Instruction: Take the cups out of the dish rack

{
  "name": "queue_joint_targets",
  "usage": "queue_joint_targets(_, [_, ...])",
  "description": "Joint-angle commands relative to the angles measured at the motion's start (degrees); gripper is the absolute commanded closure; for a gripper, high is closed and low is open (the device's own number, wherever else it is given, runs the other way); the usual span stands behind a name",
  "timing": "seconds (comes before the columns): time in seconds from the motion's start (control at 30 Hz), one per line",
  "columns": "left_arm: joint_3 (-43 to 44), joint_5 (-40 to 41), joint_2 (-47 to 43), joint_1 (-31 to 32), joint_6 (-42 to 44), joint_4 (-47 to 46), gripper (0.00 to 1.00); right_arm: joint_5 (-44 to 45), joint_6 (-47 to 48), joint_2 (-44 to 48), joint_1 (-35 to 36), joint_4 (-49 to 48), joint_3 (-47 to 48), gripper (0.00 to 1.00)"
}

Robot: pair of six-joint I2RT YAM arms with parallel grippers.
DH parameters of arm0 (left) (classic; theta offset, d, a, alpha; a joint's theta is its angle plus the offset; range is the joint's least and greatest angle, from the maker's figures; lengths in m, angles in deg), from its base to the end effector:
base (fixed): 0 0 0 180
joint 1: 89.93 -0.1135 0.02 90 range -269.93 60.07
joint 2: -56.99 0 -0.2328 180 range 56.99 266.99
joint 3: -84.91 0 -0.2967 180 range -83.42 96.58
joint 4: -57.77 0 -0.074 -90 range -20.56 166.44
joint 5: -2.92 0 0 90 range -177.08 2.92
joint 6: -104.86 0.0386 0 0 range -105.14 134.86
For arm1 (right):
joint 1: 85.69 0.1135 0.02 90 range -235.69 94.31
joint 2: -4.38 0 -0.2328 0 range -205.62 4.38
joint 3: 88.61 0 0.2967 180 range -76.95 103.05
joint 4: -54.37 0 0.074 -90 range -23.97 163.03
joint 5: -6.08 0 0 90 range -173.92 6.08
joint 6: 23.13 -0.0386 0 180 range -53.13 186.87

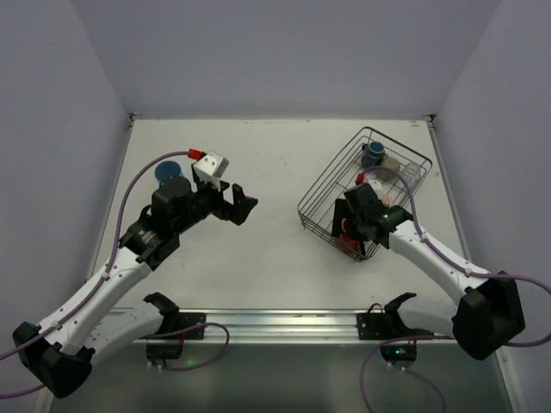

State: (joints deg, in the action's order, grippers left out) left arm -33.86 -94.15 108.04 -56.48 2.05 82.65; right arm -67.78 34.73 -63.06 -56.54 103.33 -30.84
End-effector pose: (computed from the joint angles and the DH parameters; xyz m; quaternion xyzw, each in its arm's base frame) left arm 0.2263 -0.1552 0.3185 0.1786 0.7707 -0.2844 0.5415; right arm 0.2506 0.1275 0.1838 0.0628 0.9519 0.0202 0.2992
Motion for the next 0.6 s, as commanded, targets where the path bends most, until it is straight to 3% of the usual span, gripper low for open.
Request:
queue_joint_targets(0.0, [-0.3, 0.4, -0.5, 0.2, 1.0, -1.4, 0.00, 1.7, -0.1, -1.6, 0.3, 0.1, 2.2, 0.01])
queue_joint_targets(0.03, [-0.3, -0.4, -0.4, 0.2, 0.7, -1.4, 0.00, 1.9, 0.0, -2.1, 0.2, 0.0, 2.9, 0.01])
queue_joint_targets(0.1, [-0.3, -1.3, -0.1, 0.2, 0.5, -1.8, 0.00, 1.9, 0.1, -2.3, 0.2, -0.6, 3.3, 0.14])
queue_joint_targets(0.13, [-0.3, -2.2, -0.1, 0.2, 0.1, -1.9, 0.00, 2.1, 0.1, -2.2, 0.4, -0.7, 3.7, 0.21])
queue_joint_targets(0.17, [-0.3, -2.8, 0.0, 0.1, -0.1, -2.0, 0.00, 2.8, 0.0, -1.2, 0.5, -0.6, 4.0, 0.37])
queue_joint_targets(0.27, [-0.6, -6.0, 0.2, 0.2, -1.7, -2.9, 0.00, 5.2, 0.1, 3.8, 1.6, -1.9, 4.4, 0.55])
queue_joint_targets(0.43, [-0.4, -13.3, 1.1, 0.2, -5.3, -5.5, 0.07, 2.5, 2.0, 14.4, 2.0, -8.3, 2.6, 0.67])
queue_joint_targets(0.57, [-1.7, -19.8, 1.8, 0.2, -10.2, -10.2, 0.14, -1.4, 2.1, 19.8, 2.0, -15.4, 1.2, 0.71])
